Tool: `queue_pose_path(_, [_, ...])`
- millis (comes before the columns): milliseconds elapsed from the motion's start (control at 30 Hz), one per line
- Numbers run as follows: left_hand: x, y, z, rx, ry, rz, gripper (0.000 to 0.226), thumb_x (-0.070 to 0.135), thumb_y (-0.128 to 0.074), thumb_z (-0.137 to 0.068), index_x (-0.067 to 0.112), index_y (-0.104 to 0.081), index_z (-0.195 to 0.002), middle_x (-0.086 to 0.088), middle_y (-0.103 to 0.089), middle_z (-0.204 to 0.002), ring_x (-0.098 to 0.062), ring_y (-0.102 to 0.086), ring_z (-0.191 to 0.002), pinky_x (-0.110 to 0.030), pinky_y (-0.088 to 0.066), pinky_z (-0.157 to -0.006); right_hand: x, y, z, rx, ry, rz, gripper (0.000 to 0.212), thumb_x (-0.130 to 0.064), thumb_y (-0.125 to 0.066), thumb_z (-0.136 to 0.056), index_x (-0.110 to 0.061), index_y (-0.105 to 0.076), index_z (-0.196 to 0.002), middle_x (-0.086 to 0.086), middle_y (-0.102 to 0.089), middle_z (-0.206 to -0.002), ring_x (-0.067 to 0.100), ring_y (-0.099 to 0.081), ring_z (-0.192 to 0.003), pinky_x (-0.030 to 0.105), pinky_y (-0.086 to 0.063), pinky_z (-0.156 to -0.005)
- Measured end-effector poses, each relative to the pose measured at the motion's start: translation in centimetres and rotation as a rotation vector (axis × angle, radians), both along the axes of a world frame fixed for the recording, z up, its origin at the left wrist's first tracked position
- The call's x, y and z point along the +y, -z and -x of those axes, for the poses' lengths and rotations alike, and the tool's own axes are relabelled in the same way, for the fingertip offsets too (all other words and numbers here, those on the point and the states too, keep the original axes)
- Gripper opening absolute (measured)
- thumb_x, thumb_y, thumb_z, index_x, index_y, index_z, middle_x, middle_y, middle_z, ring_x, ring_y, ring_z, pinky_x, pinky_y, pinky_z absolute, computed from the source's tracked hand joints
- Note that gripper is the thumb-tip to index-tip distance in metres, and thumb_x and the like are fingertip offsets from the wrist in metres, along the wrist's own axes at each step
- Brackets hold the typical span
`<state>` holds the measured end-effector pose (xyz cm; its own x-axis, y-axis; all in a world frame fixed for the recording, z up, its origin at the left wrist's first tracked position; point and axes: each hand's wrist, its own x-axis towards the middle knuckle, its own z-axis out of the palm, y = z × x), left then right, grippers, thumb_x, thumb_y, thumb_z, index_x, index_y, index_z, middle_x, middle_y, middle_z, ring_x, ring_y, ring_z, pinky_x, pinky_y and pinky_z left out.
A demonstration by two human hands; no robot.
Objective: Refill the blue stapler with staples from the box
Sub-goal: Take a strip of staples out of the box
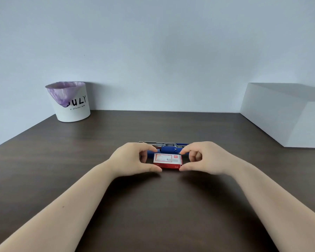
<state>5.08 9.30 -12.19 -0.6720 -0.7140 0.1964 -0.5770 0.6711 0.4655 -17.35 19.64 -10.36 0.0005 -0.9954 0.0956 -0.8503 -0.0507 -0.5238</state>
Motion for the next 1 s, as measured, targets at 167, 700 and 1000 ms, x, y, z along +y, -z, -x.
queue_pose_path(167, [0.0,-0.1,0.2,0.001,0.027,-0.048,0.048,0.056,-0.078,-0.060,0.039,-0.063,-0.102,0.011,-0.055,-0.064,0.003,-0.049,-0.054,-0.022,-0.040,-0.060,-0.3,0.3,-0.4,0.019,-0.004,-0.017,0.050,-0.046,-0.077,-0.068,-0.031,-0.061,-0.113,-0.010,-0.058,-0.071,0.002,-0.051,-0.059,0.015,-0.037,-0.060])
queue_pose_path(700, [0.5,-0.4,-0.1,0.132,0.147,-0.122,0.038,0.026,-0.081,-0.068,0.033,-0.066,-0.102,0.017,-0.065,-0.093,-0.007,-0.064,-0.082,-0.017,-0.053,-0.074,-0.3,0.6,-1.0,-0.038,-0.045,0.069,0.035,-0.035,-0.083,-0.064,-0.030,-0.064,-0.093,-0.012,-0.059,-0.077,0.006,-0.047,-0.060,0.019,-0.046,-0.065])
queue_pose_path(1000, [0.2,-1.0,-1.0,0.244,0.132,-0.142,0.036,0.017,-0.081,-0.069,0.025,-0.067,-0.101,0.009,-0.071,-0.102,-0.009,-0.070,-0.086,-0.019,-0.057,-0.077,-0.1,0.7,0.1,-0.048,-0.029,0.086,0.034,-0.031,-0.080,-0.068,-0.028,-0.057,-0.094,-0.011,-0.061,-0.081,0.007,-0.048,-0.061,0.015,-0.043,-0.060])
